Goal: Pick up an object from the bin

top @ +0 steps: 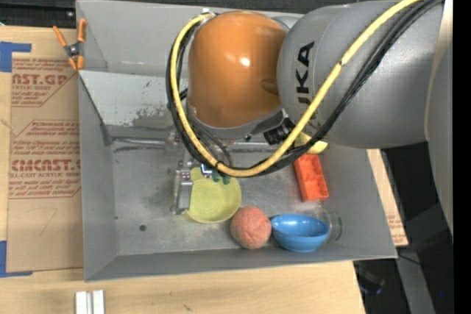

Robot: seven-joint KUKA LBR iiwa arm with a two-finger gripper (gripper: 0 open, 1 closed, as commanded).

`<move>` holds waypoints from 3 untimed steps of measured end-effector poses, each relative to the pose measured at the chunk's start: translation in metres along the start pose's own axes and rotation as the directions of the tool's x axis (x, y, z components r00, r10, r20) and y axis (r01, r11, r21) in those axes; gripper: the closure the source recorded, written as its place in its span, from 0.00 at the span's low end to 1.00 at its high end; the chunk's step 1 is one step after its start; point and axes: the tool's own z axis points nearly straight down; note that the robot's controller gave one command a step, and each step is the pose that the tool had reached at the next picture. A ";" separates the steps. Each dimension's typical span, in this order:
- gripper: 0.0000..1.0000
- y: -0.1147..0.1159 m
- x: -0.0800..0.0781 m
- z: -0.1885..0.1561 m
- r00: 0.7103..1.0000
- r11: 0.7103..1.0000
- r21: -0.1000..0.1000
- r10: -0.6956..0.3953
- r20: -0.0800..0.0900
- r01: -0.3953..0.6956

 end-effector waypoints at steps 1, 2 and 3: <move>0.00 -0.001 -0.002 -0.005 1.000 1.000 -0.002 0.003 0.008 -0.003; 0.00 -0.069 -0.047 0.128 0.997 0.997 -0.003 0.079 0.007 -0.079; 0.00 -0.078 -0.053 0.087 0.970 0.970 0.000 -0.244 0.009 0.244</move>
Offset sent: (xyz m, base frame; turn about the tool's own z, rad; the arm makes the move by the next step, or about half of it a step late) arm 0.0597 -0.0939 -0.1751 0.1070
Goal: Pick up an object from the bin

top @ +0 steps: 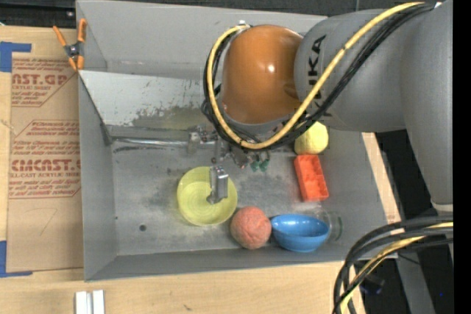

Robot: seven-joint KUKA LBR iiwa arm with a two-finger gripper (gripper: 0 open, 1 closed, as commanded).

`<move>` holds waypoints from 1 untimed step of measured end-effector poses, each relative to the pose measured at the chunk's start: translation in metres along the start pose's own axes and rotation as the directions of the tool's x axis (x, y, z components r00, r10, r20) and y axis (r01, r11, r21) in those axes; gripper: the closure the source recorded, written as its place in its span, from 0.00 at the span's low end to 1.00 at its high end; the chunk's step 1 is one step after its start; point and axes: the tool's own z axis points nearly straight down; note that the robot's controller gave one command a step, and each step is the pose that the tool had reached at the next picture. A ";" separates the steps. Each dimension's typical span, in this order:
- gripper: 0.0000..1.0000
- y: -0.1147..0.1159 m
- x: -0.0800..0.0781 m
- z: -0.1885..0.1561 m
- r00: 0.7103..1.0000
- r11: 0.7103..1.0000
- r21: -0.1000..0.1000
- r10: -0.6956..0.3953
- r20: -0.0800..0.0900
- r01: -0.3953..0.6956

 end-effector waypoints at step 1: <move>0.00 -0.026 -0.004 0.048 0.954 0.954 -0.002 0.299 -0.002 -0.299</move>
Offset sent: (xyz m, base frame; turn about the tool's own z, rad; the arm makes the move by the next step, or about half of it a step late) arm 0.0305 -0.0066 -0.0875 -0.0390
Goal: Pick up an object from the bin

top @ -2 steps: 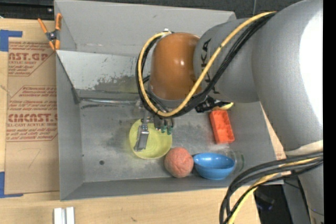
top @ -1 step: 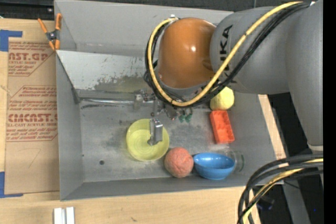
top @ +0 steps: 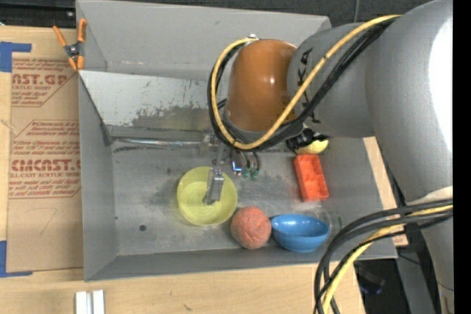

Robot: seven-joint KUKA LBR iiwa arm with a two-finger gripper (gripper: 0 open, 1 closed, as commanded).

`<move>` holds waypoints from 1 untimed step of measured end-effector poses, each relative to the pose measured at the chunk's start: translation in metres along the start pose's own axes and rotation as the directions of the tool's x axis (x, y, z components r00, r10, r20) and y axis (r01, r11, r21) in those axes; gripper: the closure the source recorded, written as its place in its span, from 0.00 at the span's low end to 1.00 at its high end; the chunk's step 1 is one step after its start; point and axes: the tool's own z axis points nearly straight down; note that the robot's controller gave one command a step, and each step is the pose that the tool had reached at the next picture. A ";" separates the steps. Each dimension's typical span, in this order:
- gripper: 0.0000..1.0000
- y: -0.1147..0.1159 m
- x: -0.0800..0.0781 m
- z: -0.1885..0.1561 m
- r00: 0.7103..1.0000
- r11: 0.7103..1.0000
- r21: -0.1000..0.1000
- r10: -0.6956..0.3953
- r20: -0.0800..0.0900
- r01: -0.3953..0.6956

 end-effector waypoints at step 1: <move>0.00 0.020 -0.019 0.040 0.941 0.941 0.001 -0.337 0.003 0.337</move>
Offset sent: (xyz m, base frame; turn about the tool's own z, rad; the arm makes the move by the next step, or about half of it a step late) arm 0.0189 0.0232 -0.0394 -0.2312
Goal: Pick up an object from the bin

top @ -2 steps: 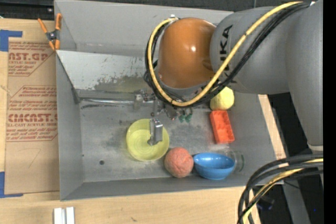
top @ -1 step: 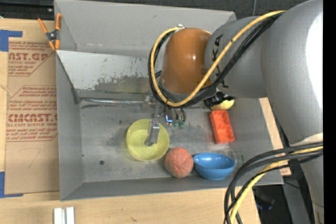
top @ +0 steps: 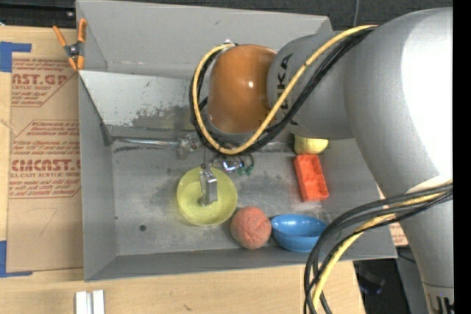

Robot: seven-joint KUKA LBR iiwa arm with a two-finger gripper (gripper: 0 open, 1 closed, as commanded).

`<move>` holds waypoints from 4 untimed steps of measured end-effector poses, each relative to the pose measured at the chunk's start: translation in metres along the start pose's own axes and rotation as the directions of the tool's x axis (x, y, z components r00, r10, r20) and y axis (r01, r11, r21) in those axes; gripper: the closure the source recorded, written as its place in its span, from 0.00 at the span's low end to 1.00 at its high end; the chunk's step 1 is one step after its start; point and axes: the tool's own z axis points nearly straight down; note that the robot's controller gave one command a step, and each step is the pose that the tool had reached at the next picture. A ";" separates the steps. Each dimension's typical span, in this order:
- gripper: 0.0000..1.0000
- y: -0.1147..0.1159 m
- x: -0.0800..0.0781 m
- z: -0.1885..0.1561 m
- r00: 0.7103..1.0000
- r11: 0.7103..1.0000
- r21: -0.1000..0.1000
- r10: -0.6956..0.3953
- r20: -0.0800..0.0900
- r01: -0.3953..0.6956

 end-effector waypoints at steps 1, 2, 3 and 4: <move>1.00 0.005 -0.001 -0.001 0.994 0.994 -0.002 0.113 0.000 -0.113; 1.00 0.005 -0.001 -0.001 0.994 0.994 -0.003 0.113 0.000 -0.113; 1.00 0.005 -0.001 -0.002 0.994 0.994 -0.003 0.113 0.001 -0.113; 1.00 0.005 0.001 -0.009 0.994 0.994 -0.003 0.114 -0.006 -0.114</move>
Offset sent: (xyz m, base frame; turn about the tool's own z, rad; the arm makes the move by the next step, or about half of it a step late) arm 0.0000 0.0000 0.0000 0.0000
